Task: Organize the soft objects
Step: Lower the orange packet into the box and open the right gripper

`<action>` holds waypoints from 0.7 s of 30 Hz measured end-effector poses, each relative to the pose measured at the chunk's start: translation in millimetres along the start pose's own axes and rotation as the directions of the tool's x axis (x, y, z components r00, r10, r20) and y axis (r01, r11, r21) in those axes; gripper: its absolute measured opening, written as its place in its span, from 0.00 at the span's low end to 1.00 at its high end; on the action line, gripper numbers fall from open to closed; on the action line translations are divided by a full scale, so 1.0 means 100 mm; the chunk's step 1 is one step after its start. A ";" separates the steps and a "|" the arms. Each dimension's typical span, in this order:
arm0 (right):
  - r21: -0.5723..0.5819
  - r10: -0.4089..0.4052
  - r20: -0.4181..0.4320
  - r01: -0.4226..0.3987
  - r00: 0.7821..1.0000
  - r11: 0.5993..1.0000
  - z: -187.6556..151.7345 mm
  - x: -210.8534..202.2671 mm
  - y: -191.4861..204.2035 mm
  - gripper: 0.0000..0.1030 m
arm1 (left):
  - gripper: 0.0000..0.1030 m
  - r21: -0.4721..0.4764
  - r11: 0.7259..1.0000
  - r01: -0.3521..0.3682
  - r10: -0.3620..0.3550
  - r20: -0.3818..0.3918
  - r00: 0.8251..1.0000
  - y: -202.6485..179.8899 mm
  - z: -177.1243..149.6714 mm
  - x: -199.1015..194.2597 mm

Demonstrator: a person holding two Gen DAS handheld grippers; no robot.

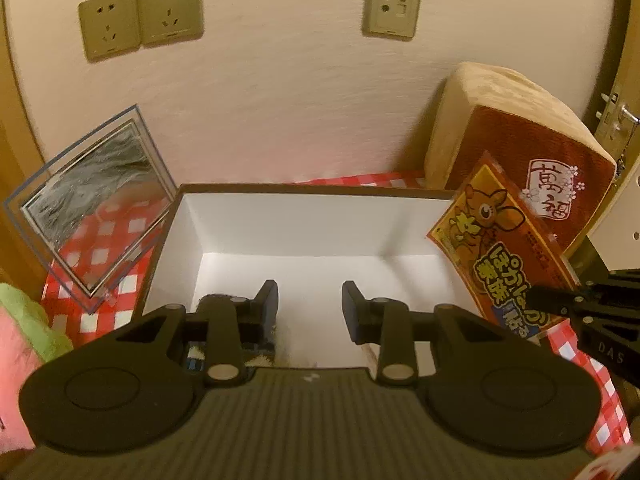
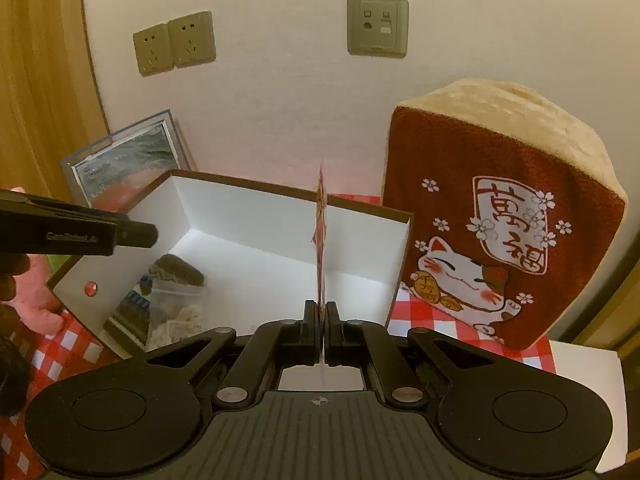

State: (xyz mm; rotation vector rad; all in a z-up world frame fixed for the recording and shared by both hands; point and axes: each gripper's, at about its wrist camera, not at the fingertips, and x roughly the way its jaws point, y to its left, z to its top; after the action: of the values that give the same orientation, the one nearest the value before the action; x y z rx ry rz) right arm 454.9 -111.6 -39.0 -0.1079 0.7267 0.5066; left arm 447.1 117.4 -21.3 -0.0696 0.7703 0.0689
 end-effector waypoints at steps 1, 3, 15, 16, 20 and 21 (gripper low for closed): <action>0.001 -0.001 -0.001 0.001 1.000 1.000 0.00 0.01 0.00 0.02 | 0.30 -0.004 1.000 -0.003 0.003 -0.002 1.000 0.02 0.00 -0.01; 0.002 -0.003 -0.002 0.003 1.000 1.000 0.00 0.03 0.00 0.02 | 0.30 -0.013 1.000 -0.007 0.007 -0.003 1.000 0.06 -0.01 -0.03; 0.024 -0.021 0.034 0.021 0.999 0.999 0.06 0.07 0.04 0.02 | 0.30 -0.031 0.999 -0.017 0.017 -0.007 1.000 0.15 -0.09 -0.17; 0.049 -0.013 0.052 0.010 0.999 0.999 0.06 0.07 0.02 0.02 | 0.30 -0.033 0.999 -0.017 0.017 -0.009 1.000 0.15 -0.10 -0.18; 0.102 0.042 0.033 -0.045 0.999 0.994 0.09 0.11 -0.03 0.39 | 0.31 -0.037 0.999 -0.012 0.012 -0.004 1.000 0.16 -0.13 -0.25; 0.113 0.056 0.035 -0.060 0.998 0.992 0.08 0.10 -0.04 0.47 | 0.32 -0.040 0.999 -0.012 0.012 -0.003 1.000 0.17 -0.14 -0.27</action>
State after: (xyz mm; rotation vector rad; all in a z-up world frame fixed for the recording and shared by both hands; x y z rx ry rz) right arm 467.4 -108.9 -39.8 0.0275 0.7281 0.5203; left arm 416.6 131.7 -12.7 -0.1033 0.7719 0.0952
